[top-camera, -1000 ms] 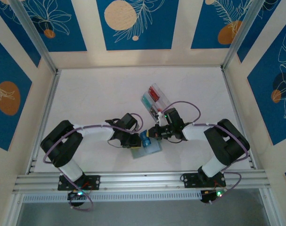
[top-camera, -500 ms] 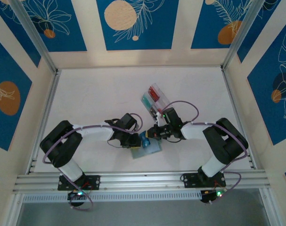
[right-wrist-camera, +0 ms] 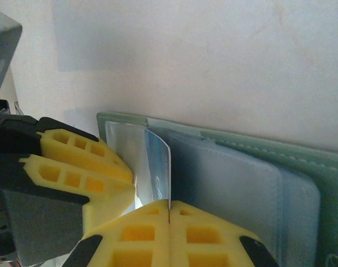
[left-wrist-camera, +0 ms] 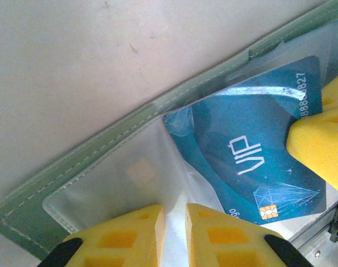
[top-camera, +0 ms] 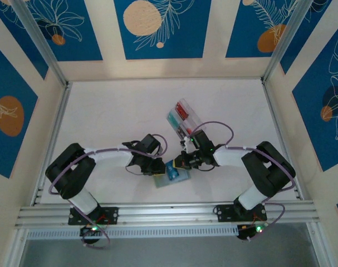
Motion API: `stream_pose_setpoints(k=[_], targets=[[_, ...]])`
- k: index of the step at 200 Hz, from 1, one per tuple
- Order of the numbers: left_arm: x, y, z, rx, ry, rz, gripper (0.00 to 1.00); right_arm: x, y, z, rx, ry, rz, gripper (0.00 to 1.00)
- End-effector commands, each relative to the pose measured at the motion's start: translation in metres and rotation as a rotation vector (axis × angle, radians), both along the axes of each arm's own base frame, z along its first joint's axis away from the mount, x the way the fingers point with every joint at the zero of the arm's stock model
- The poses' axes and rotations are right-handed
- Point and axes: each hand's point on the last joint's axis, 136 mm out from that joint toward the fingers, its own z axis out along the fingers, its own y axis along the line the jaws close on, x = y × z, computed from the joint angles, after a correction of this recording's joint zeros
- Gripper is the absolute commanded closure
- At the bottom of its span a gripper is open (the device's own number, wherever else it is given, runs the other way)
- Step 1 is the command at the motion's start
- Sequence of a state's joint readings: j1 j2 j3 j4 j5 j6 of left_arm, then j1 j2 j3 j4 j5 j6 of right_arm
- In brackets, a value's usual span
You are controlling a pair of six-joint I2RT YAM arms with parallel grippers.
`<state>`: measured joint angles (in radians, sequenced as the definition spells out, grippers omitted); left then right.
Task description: Put the credit cards into the card holder
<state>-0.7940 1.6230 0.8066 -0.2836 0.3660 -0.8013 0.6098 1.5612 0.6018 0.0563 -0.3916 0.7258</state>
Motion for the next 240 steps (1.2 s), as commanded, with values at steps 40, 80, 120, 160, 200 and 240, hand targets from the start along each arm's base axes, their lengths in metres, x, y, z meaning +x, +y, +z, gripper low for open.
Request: stream_pose_setpoints(k=[40, 80, 120, 160, 200, 240], targets=[[-0.011, 0.026, -0.015, 0.088, 0.038, 0.012, 0.81, -0.025, -0.010, -0.016, -0.097, 0.095, 0.017, 1.00], [-0.011, 0.027, -0.014, 0.088, 0.037, 0.013, 0.81, -0.032, -0.015, -0.020, -0.118, 0.130, 0.024, 1.00], [-0.012, 0.028, -0.015, 0.089, 0.039, 0.015, 0.81, -0.038, -0.018, -0.020, -0.133, 0.149, 0.037, 1.00], [-0.011, 0.029, -0.014, 0.087, 0.036, 0.017, 0.81, -0.044, -0.020, -0.019, -0.139, 0.159, 0.055, 1.00], [-0.012, 0.029, -0.014, 0.086, 0.034, 0.018, 0.81, -0.048, -0.022, -0.015, -0.142, 0.160, 0.066, 1.00], [-0.012, 0.029, -0.015, 0.085, 0.037, 0.016, 0.81, -0.039, -0.008, -0.004, -0.096, 0.130, 0.093, 1.00]])
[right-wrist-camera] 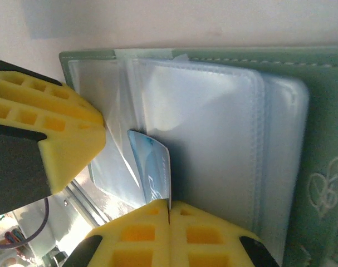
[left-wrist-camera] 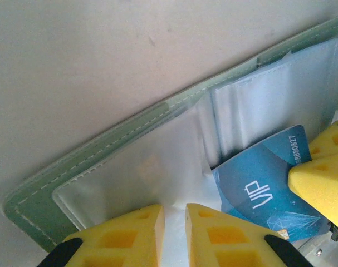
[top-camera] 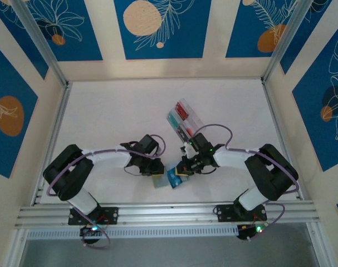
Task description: Put the credit cards into the card holder
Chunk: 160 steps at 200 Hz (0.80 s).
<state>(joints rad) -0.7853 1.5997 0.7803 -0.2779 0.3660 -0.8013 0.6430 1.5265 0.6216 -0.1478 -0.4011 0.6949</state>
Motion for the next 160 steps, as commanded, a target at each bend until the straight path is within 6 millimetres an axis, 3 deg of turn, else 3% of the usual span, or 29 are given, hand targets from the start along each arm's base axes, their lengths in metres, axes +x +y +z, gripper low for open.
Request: stream_pose_setpoints(k=[1, 35, 88, 160], targets=[[-0.011, 0.024, -0.016, 0.088, 0.041, 0.007, 0.81, -0.006, 0.002, 0.000, -0.014, 0.027, 0.035, 1.00], [-0.011, 0.024, -0.015, 0.087, 0.040, 0.007, 0.81, 0.006, 0.012, 0.002, 0.003, 0.007, 0.050, 1.00], [-0.013, 0.025, -0.015, 0.085, 0.041, 0.006, 0.81, 0.029, 0.013, -0.005, -0.042, -0.063, 0.012, 1.00], [-0.014, 0.025, -0.015, 0.085, 0.046, 0.004, 0.81, 0.039, 0.013, -0.014, -0.107, -0.138, 0.009, 1.00]])
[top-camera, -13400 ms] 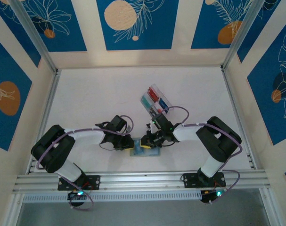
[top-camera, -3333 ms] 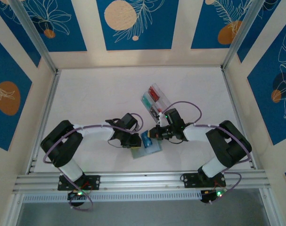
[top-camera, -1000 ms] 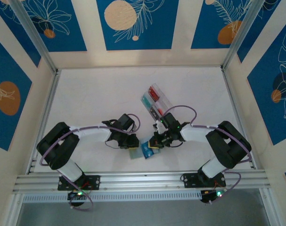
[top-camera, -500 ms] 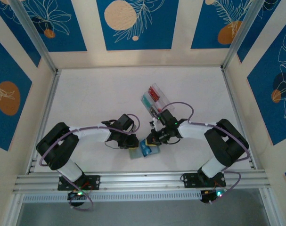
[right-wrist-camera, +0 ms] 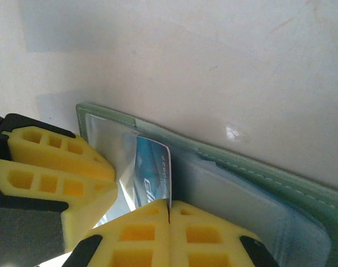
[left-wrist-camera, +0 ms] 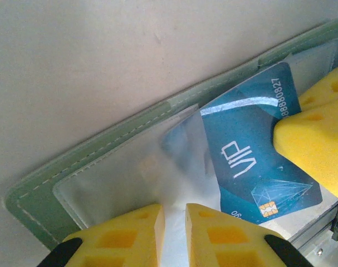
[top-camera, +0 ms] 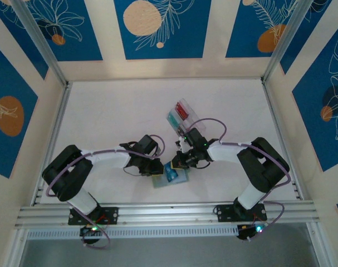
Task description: Put the credit cards into the card holder
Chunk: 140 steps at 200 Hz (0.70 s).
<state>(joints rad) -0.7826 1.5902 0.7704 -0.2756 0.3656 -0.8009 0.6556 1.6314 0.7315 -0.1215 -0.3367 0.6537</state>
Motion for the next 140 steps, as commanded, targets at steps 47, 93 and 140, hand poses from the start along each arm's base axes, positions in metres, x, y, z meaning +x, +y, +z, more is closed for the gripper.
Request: stream_pose_setpoints(k=[47, 93, 140], targets=[[-0.014, 0.023, -0.015, 0.086, 0.047, -0.002, 0.81, 0.009, -0.004, -0.014, -0.103, -0.060, -0.025, 1.00], [-0.014, 0.023, -0.015, 0.080, 0.047, 0.000, 0.81, 0.003, 0.007, -0.006, -0.060, -0.019, -0.038, 1.00], [-0.011, 0.016, -0.009, 0.052, 0.045, 0.000, 0.81, -0.007, 0.017, -0.001, -0.017, 0.056, -0.080, 1.00]])
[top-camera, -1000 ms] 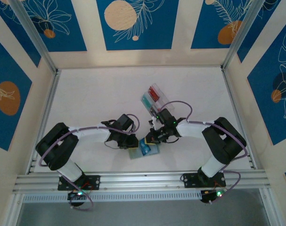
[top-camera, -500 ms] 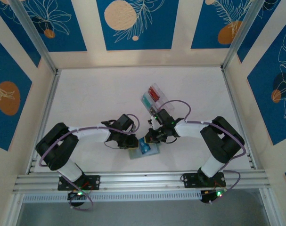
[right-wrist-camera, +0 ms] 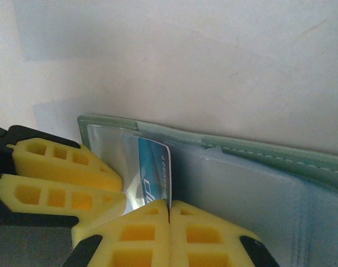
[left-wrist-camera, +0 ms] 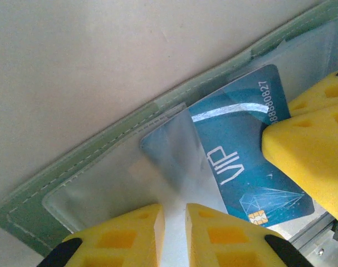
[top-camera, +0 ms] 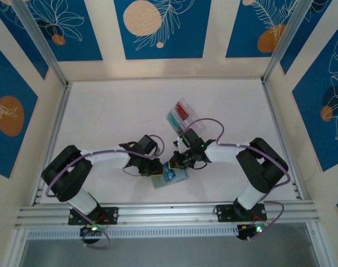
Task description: Put the credit cards into the card holder
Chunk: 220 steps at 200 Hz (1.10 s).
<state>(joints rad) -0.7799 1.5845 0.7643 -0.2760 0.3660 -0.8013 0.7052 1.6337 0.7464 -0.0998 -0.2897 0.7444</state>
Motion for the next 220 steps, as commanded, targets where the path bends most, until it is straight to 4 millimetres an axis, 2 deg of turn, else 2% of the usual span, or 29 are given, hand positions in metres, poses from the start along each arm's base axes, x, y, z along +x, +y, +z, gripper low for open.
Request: stream_pose_setpoints(k=[1, 31, 65, 87, 103, 116, 149, 160, 190, 220], targets=[[-0.010, 0.014, -0.009, 0.050, 0.044, -0.002, 0.81, -0.006, 0.005, -0.004, -0.002, 0.050, -0.041, 1.00], [-0.008, 0.007, -0.003, 0.018, 0.045, -0.008, 0.81, -0.012, 0.015, -0.008, -0.015, 0.055, -0.056, 1.00], [-0.003, -0.008, 0.021, -0.080, 0.040, 0.003, 0.80, -0.017, 0.002, -0.024, -0.062, 0.085, -0.101, 1.00], [0.000, -0.005, 0.036, -0.132, 0.035, 0.034, 0.79, -0.019, -0.007, -0.027, -0.091, 0.089, -0.115, 1.00], [0.001, 0.006, 0.040, -0.121, 0.018, 0.052, 0.79, -0.021, -0.010, -0.026, -0.103, 0.086, -0.111, 1.00], [-0.001, 0.018, 0.038, -0.075, 0.013, 0.053, 0.81, -0.021, -0.011, -0.026, -0.112, 0.085, -0.111, 1.00], [-0.012, 0.039, 0.019, 0.023, 0.026, 0.043, 1.00, -0.022, -0.011, -0.027, -0.122, 0.086, -0.104, 1.00], [-0.015, 0.042, 0.013, 0.034, 0.037, 0.043, 1.00, -0.023, -0.009, -0.026, -0.124, 0.087, -0.098, 1.00], [-0.018, 0.048, 0.002, 0.061, 0.045, 0.044, 1.00, -0.025, -0.008, -0.025, -0.134, 0.080, -0.085, 0.90], [-0.017, 0.043, -0.005, 0.048, 0.052, 0.038, 1.00, -0.025, -0.006, -0.020, -0.139, 0.073, -0.067, 0.80]])
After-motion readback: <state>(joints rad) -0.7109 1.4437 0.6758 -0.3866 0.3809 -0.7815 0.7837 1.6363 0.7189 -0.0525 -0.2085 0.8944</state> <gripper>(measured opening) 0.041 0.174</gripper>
